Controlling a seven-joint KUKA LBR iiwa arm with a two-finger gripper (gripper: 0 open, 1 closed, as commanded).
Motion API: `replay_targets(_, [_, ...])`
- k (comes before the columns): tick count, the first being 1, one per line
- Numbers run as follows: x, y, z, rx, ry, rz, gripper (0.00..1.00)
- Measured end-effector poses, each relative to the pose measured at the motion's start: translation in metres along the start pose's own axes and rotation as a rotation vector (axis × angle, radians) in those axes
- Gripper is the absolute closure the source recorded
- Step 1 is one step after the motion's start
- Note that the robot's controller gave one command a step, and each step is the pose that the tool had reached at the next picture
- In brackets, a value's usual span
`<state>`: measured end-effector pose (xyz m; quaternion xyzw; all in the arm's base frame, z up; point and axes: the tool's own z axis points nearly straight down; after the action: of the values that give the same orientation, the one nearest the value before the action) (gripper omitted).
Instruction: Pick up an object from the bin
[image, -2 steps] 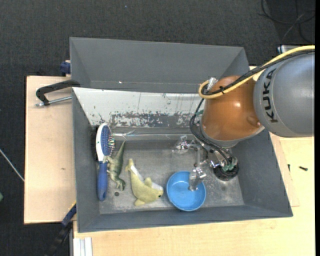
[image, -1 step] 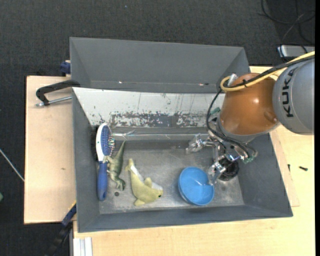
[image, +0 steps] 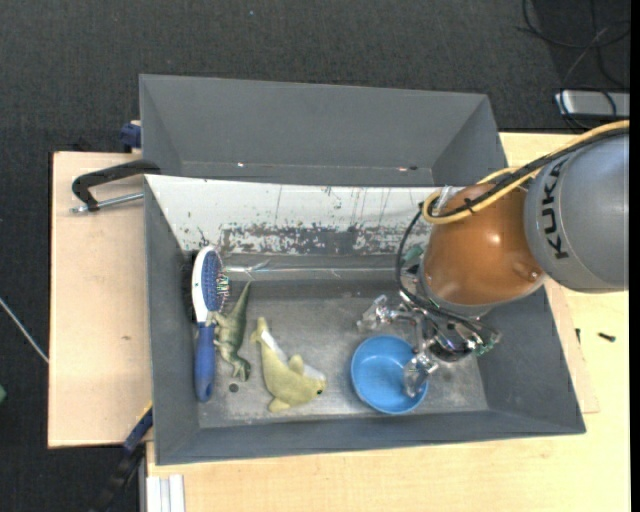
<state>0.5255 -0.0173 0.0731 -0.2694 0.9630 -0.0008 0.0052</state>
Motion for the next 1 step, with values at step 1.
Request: replay_targets(1, [-0.0558,-0.0151,-0.0115,-0.002,-0.001,-0.349,0.0])
